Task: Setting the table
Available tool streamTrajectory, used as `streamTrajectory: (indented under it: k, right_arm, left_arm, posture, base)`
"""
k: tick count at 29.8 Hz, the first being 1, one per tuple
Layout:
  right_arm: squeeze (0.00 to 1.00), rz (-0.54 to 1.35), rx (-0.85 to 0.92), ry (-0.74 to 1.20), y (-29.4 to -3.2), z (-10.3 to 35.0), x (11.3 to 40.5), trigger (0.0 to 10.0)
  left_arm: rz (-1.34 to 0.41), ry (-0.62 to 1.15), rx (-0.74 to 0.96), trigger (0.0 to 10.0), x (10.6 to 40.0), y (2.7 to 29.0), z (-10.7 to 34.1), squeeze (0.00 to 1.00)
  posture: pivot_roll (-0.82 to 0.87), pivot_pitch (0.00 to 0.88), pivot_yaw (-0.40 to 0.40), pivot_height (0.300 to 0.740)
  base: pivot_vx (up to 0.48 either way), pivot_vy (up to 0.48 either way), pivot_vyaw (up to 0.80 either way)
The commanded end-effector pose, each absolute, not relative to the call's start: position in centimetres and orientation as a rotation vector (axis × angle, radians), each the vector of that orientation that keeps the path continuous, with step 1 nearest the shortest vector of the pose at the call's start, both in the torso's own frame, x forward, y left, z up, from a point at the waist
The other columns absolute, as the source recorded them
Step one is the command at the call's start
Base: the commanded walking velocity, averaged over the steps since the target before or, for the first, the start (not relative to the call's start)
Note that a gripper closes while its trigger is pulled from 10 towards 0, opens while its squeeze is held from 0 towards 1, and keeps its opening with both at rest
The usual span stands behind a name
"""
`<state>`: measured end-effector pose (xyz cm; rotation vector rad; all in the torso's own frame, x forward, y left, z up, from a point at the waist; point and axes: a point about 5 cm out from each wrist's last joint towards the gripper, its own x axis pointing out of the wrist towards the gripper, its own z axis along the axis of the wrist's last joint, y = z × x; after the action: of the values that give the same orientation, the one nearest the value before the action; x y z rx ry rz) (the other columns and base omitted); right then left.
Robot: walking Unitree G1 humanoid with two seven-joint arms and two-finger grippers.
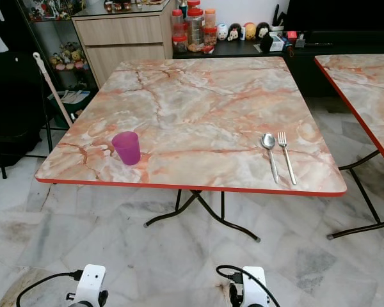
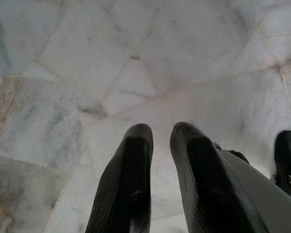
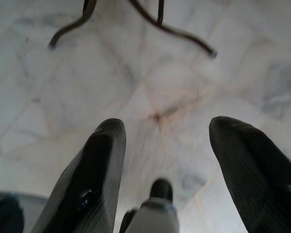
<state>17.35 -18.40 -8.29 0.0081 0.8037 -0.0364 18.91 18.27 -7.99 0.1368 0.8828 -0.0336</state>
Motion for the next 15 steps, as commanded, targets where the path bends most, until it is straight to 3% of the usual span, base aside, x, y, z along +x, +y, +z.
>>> streamTrajectory:
  k: [1,15]
  right_arm:
    - [0.0,-0.018,-0.017,0.746,-18.3,-7.7,18.2,10.0]
    - [0.0,0.095,-0.181,0.506,-18.6,-5.7,19.4,10.0]
  left_arm:
    - [-0.012,0.891,0.139,10.0,18.8,18.8,-8.0,0.0]
    - [-0.045,0.888,0.159,10.0,19.2,18.6,-7.8,0.0]
  posture:
    - [0.04,0.0,0.057,0.74]
    - [-0.02,0.0,0.086,0.74]
  base:
    - [0.0,0.0,0.0]
    - [0.0,0.0,0.0]
